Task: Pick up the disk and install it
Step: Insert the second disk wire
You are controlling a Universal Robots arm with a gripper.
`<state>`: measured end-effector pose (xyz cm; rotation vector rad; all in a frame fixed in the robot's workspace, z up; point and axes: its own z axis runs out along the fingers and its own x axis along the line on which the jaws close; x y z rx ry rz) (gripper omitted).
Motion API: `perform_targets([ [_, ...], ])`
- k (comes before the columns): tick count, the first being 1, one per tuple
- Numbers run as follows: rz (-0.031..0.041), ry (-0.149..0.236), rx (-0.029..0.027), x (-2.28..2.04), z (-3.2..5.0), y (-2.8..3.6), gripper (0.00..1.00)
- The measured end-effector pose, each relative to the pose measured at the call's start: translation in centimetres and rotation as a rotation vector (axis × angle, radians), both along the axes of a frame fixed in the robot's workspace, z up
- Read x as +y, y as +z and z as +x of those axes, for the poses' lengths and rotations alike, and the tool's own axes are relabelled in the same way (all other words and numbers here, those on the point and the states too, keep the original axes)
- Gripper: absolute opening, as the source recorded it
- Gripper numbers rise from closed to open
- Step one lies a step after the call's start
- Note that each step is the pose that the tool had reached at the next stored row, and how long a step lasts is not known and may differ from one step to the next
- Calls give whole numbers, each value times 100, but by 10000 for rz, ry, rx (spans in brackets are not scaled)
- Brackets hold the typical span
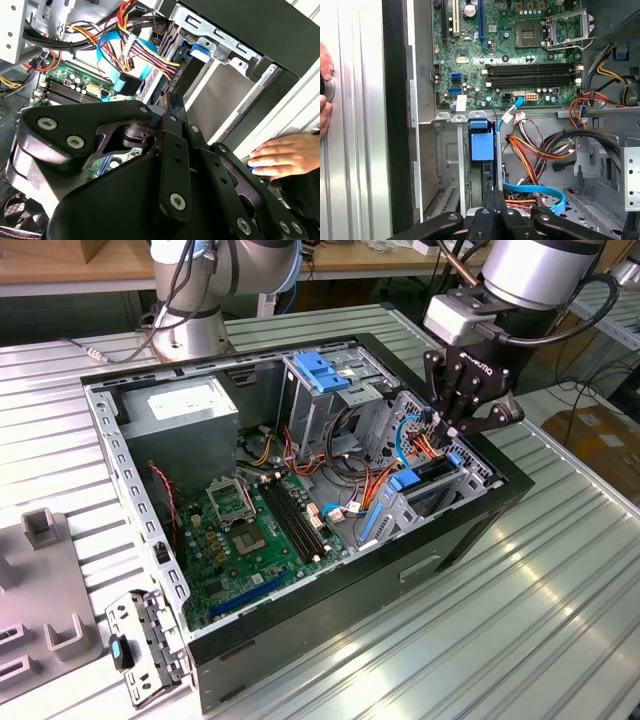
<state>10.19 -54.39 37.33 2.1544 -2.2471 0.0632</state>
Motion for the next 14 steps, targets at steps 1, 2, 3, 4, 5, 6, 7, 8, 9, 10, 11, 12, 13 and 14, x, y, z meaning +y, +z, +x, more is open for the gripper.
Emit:
perform_targets([
  [1, 0, 1, 0, 0, -12, 0, 11],
  [2, -1, 1, 0, 0, -29, 0, 11],
  [3, 1, 1, 0, 0, -44, 0, 11],
  [4, 1, 1, 0, 0, -63, -1, 11],
  [5, 1, 0, 0, 0, -81, 0, 11],
  [6, 2, 1, 0, 0, -101, 0, 11],
  [7, 5, 1, 0, 0, -118, -1, 11],
  [8, 7, 0, 0, 0, -135, 0, 11],
  [9, 11, 0, 0, -1, -153, 0, 11],
  [10, 21, 1, 0, 0, -182, 5, 11],
  [11, 23, 0, 0, 0, -206, 26, 11],
  [12, 24, 0, 0, 0, -210, 42, 11],
  [13, 25, 1, 0, 0, -211, 58, 11],
  [14, 24, 2, -1, 0, -212, 75, 11],
])
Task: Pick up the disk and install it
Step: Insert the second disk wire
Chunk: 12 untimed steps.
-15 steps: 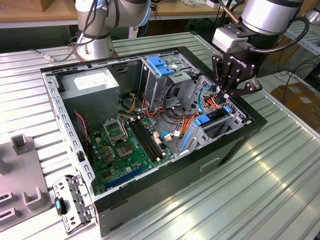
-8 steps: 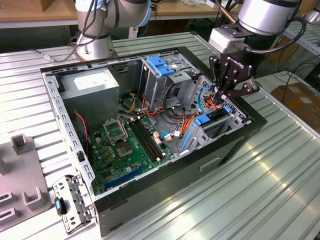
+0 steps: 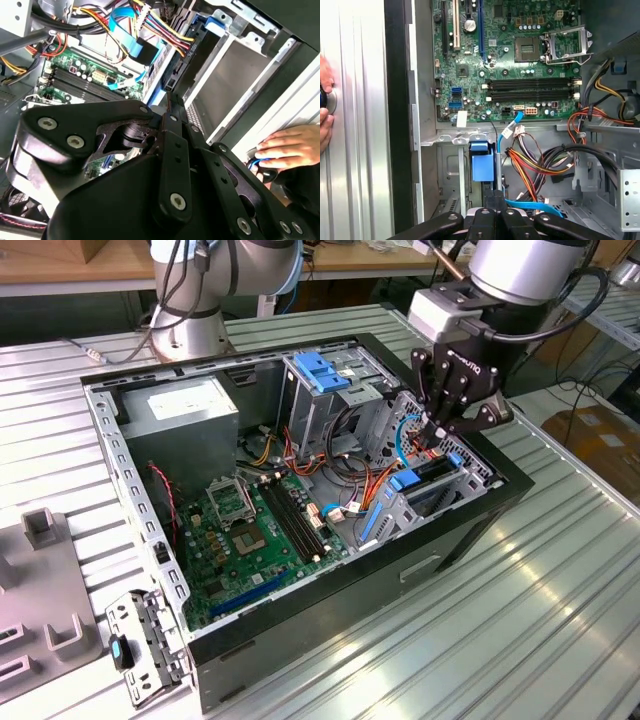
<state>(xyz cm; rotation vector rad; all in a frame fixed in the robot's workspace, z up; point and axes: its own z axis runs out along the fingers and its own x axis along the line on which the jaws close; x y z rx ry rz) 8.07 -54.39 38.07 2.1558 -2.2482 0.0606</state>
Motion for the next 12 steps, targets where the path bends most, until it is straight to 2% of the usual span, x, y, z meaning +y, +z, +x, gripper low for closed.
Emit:
perform_targets([
  [2, -1, -1, 0, 0, -1, 40, 11],
  [5, 0, -1, 0, 10, -1, 137, 11],
  [7, -9, -1, 1, 22, 0, 147, 11],
  [9, -103, -1, 4, 93, 19, 149, 11],
  [12, -191, -2, 20, 174, 67, 149, 11],
])
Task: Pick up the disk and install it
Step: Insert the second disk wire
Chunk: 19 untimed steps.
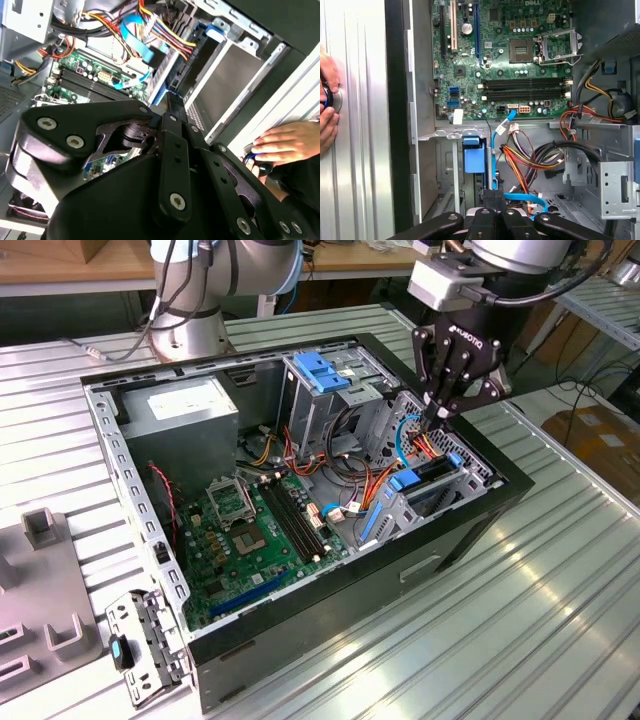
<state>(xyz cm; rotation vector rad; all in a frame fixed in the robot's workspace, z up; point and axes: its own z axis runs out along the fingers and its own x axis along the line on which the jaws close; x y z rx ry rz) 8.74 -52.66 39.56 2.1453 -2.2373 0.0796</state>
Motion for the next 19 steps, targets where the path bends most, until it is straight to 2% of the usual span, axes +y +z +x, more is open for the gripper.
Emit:
perform_targets([
  [2, -51, 1, 11, 49, 32, 1, 11],
  [4, -136, 1, 20, 92, 46, 1, 11],
  [12, -332, 0, 73, 157, 78, 28, 11],
  [14, -447, 0, 89, 186, 81, 40, 11],
  [17, -533, 0, 116, 231, 85, 40, 11],
  [18, -606, -1, 125, 247, 85, 41, 11],
  [19, -760, 0, 137, 280, 87, 41, 11],
])
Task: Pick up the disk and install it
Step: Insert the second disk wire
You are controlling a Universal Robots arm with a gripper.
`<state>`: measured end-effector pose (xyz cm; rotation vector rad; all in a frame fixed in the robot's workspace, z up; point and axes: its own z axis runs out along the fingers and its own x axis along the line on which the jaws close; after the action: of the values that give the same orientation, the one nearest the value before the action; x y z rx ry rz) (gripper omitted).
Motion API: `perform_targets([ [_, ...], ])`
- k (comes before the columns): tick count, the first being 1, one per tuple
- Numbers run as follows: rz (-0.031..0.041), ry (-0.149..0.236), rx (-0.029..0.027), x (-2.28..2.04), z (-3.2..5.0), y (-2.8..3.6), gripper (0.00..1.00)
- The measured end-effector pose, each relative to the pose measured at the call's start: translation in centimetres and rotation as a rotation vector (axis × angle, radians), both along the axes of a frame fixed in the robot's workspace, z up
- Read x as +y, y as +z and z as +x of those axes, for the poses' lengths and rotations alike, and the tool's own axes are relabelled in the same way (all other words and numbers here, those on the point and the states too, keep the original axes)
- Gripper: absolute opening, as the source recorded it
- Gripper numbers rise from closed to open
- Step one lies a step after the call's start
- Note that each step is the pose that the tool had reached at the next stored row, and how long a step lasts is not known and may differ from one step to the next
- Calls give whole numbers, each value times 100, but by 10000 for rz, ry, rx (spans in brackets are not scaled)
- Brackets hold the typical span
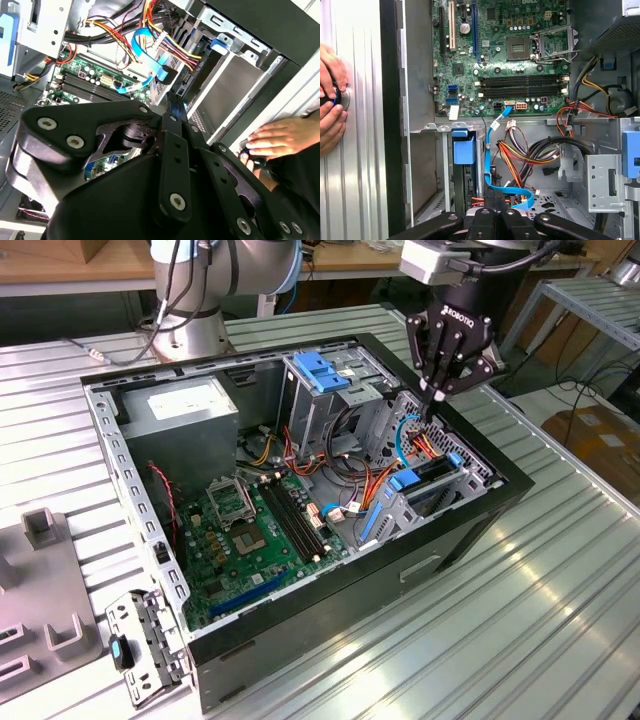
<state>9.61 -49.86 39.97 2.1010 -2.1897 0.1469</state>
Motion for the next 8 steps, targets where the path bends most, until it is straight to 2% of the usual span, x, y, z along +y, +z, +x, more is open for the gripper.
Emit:
perform_targets([
  [1, -117, 1, 10, 26, 2, -3, 11],
  [3, -423, -1, 37, 93, 3, -11, 11],
  [4, -495, 0, 44, 104, 3, -11, 11],
  [5, -538, 0, 54, 107, 3, -11, 11],
  [8, -543, -1, 63, 107, 3, -11, 11],
])
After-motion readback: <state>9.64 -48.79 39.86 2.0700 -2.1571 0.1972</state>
